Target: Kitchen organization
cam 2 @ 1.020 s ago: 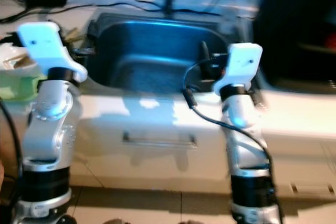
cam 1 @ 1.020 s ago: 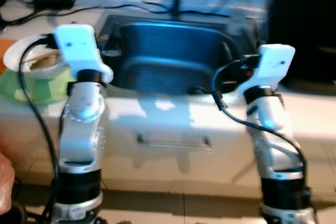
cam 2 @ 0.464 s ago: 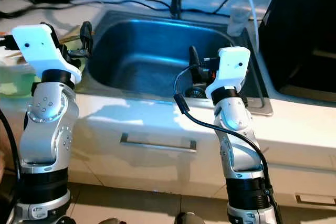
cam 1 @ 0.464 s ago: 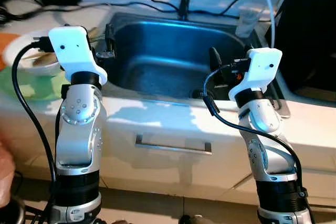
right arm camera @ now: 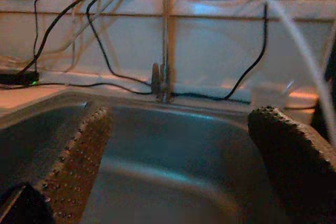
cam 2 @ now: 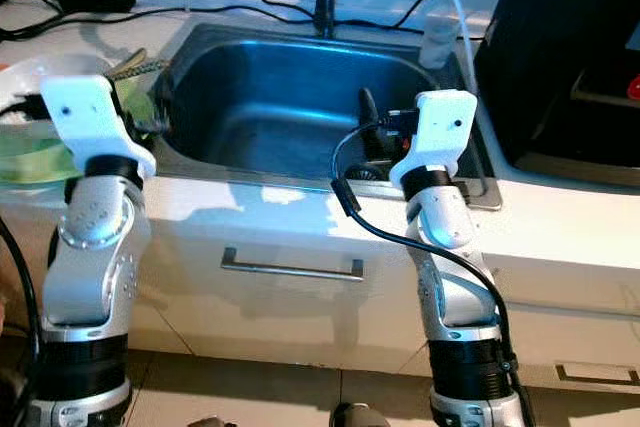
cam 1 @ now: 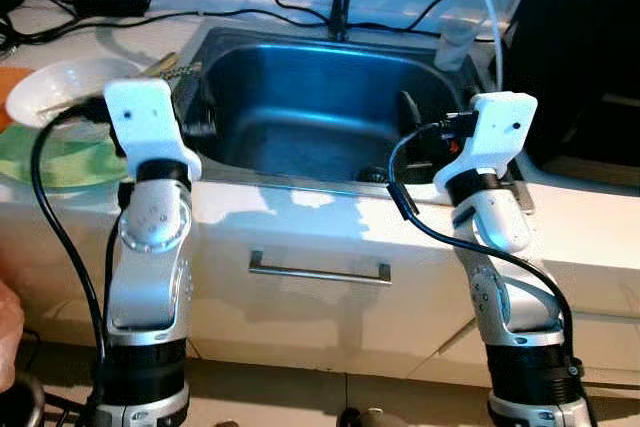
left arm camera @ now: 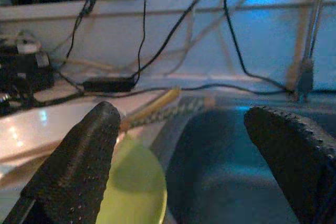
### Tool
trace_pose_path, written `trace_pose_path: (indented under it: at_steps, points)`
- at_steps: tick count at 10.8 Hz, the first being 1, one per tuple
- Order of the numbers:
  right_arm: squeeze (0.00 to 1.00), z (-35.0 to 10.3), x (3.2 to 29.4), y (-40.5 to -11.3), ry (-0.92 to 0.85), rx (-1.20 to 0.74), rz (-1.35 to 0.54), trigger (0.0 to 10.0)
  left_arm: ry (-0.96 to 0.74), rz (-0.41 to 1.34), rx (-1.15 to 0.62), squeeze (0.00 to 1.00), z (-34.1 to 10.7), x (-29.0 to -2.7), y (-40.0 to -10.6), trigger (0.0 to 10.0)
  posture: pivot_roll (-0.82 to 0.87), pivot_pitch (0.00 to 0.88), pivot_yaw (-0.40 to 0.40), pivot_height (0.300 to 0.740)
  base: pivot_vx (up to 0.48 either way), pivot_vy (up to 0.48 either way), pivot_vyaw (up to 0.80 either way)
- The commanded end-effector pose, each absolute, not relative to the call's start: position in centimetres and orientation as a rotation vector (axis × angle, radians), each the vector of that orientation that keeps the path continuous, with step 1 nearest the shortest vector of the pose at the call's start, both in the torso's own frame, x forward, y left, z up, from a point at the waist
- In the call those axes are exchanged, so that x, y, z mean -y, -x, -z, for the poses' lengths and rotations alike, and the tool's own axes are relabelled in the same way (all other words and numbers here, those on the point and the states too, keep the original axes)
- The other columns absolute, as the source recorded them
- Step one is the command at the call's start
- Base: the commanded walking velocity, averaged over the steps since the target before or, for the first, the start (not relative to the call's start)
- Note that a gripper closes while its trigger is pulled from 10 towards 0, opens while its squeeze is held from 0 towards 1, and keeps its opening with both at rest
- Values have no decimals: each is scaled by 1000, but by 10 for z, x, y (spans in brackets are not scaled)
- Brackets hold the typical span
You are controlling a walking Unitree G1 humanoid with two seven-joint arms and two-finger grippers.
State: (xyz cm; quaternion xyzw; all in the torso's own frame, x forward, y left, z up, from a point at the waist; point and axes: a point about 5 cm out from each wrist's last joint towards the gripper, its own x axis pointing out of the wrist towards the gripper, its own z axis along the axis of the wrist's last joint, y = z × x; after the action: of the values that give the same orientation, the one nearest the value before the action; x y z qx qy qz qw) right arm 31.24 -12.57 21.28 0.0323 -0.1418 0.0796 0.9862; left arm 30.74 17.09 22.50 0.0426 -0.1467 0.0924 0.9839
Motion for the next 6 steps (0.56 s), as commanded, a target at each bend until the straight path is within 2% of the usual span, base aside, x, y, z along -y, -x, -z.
trace_pose_path:
  at_steps: [1,4,6]
  points:
    - [0,-217,126,-311,-77,292,-170,10000,-102,-186,287,0,-220,-170,-307,10000,-25,104,-54,740,0,0,0]
    - [0,-213,121,-309,-78,272,-208,10000,-136,-206,244,0,-204,-175,-307,10000,-27,113,-57,740,0,0,0]
    - [0,-211,109,-304,-156,243,-297,10000,-182,-222,233,0,-200,-186,-312,10000,-24,126,-56,740,0,0,0]
